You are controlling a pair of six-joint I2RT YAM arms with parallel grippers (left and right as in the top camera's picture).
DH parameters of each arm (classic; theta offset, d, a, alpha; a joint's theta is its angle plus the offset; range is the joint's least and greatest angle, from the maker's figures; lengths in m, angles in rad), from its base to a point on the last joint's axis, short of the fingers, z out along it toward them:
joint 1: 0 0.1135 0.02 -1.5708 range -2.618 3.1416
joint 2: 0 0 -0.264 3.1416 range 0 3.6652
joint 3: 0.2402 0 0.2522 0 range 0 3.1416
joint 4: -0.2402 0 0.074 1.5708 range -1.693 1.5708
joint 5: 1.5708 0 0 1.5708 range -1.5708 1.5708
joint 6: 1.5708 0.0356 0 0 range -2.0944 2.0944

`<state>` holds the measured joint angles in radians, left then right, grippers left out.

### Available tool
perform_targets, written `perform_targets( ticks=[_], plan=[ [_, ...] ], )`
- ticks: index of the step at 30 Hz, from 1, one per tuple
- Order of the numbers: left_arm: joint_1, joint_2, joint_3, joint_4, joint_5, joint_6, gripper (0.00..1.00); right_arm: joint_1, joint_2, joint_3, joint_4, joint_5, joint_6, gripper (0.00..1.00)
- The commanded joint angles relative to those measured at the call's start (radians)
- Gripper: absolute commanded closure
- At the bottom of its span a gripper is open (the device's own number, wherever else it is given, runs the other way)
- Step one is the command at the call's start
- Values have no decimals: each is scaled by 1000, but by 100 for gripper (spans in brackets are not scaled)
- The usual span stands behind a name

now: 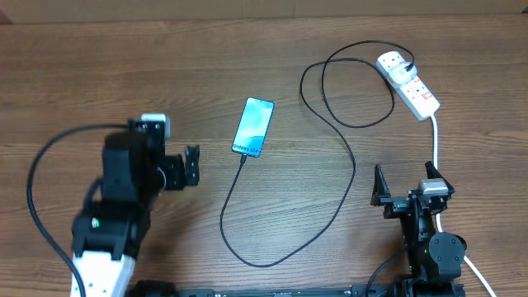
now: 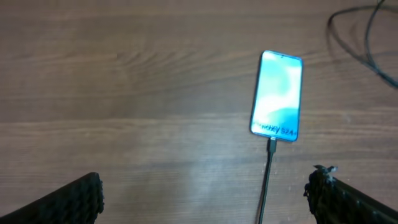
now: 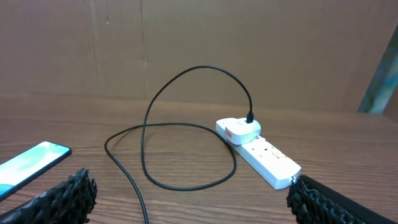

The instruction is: Plug charger to phone and switch on socket

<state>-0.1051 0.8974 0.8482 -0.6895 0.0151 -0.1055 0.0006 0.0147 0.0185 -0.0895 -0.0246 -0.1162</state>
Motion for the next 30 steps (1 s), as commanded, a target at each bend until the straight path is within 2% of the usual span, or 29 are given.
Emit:
perform_targets(
  ticks=[1,6,13,23,30],
  plan=[
    [-5,-107,-102,57,36,-6,0,-3,-12,-10,6,8,-5,0],
    [-5,-247,-224,120,37,-7,0,-3,-12,-10,6,8,-5,0],
    [-5,-439,-397,286,64,-8,0,-3,-12,-10,6,8,-5,0],
    [-5,-663,-510,319,62,-7,0,-3,-12,-10,6,8,-5,0],
    [-5,-757,-607,404,63,-16,0,-3,-12,-10,6,8,-5,0]
  ],
)
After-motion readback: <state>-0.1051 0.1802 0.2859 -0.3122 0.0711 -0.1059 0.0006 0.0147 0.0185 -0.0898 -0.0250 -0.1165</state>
